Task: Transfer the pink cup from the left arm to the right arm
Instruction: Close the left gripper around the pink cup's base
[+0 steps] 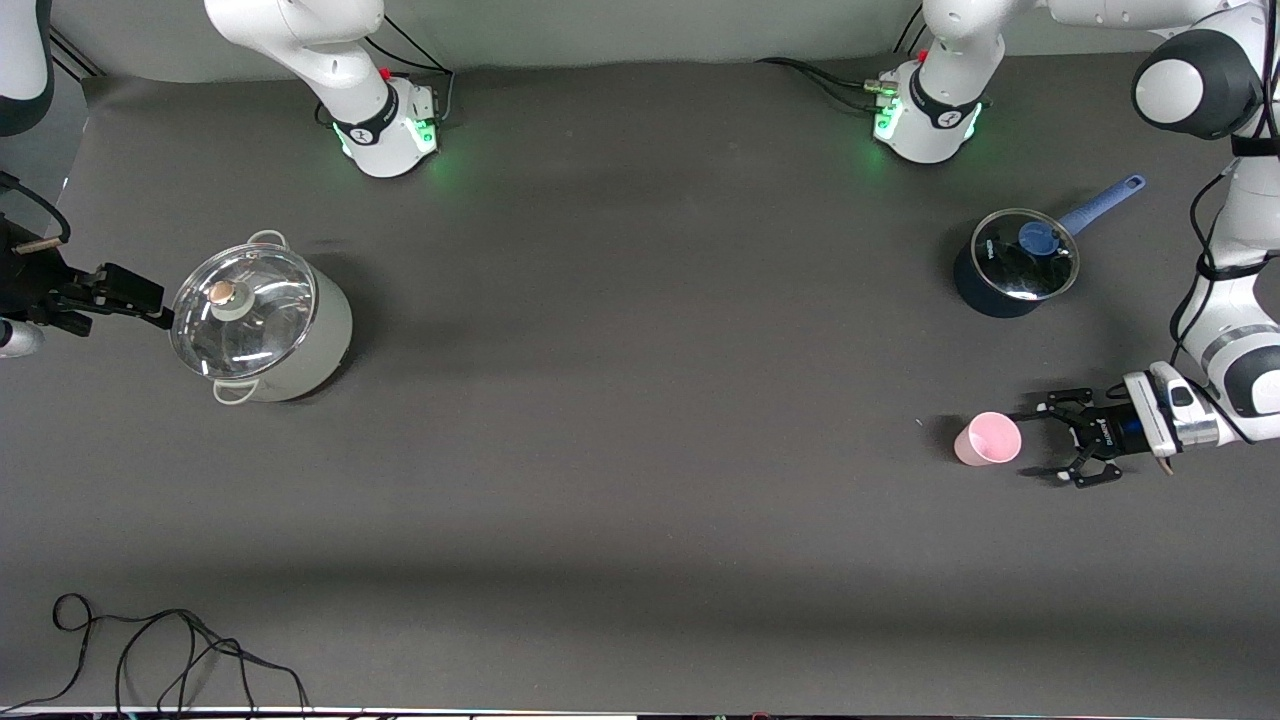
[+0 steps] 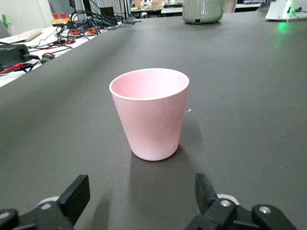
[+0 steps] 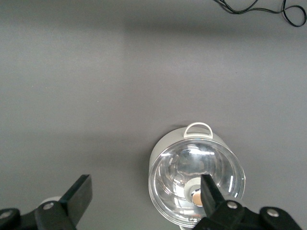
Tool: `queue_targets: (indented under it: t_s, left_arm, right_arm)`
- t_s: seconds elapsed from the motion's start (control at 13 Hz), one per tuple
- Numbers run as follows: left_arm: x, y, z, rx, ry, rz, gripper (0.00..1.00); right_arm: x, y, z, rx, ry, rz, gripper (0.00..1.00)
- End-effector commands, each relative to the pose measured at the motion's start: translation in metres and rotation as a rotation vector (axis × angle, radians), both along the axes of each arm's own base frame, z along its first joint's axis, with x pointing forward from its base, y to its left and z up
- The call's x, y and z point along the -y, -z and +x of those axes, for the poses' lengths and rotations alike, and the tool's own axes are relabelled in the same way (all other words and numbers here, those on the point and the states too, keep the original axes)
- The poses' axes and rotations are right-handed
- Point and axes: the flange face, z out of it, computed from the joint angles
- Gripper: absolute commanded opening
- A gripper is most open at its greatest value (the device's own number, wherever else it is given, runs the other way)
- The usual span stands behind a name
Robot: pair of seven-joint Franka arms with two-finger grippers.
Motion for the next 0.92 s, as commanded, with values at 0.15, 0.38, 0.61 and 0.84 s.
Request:
queue_targets:
  t_s: [0.15,0.38,0.61,0.84]
  left_arm:
    - [0.046,0.018,0.005,0.007,0.043,-0.133,0.98]
    - [0.066,0.016,0.011,0.015,0.068,-0.159,0.98]
    - [0.076,0.022,0.012,0.012,0.065,-0.179,0.98]
    - [0.092,0.029,0.015,0.007,0.061,-0.2,0.98]
  right_arm:
    - [-0.002,-0.003,0.002,0.008,0.017,-0.01,1.0]
    - [-0.002,-0.004,0.002,0.011,0.017,-0.01,1.0]
    - [-0.002,-0.004,0.002,0.009,0.018,-0.01,1.0]
    - [-0.002,-0.003,0.002,0.008,0.018,-0.01,1.0]
